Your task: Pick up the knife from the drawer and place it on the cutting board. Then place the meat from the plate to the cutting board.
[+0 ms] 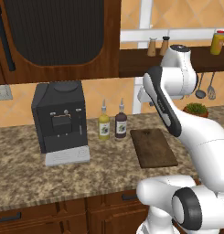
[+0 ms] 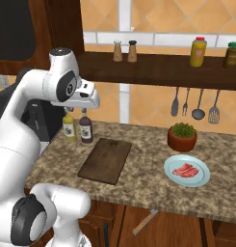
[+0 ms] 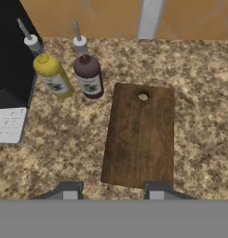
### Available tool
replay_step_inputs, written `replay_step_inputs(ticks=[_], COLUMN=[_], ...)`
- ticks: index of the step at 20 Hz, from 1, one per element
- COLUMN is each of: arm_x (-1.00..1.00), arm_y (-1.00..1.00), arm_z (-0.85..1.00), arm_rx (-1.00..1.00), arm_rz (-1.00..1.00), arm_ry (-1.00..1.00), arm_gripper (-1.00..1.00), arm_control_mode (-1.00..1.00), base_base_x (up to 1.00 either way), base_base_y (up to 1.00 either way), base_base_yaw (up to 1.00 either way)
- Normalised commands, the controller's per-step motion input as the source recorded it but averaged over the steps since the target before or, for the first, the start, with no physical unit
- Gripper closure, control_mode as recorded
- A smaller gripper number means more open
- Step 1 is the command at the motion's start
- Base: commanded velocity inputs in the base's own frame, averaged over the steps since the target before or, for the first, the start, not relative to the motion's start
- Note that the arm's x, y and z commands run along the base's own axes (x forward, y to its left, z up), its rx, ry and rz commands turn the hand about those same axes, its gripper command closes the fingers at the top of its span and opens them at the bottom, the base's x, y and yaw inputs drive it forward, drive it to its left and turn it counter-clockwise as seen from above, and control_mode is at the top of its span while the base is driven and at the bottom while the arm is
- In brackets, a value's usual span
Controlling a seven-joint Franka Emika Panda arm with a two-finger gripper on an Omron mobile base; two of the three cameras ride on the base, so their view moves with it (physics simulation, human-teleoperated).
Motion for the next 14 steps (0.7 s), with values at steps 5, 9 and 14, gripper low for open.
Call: replay_step_inputs(ticks=[5,9,14], arm_x=[-0.13,-0.05,0.00], arm_y=[0.00,0.00,0.00], arm_z=[-0.07,-0.02,0.00], arm_rx=[-0.01,0.00,0.00], arm_rz=[0.00,0.00,0.00], arm_ry=[0.02,0.01,0.00], arm_gripper=[-1.00,-1.00,-1.00], arm_control_mode=[-1.00,-1.00,1.00], base_base_x=[0.00,0.00,-0.19], base_base_y=[0.00,0.00,0.34], base_base_yaw=[0.00,0.00,-0.10])
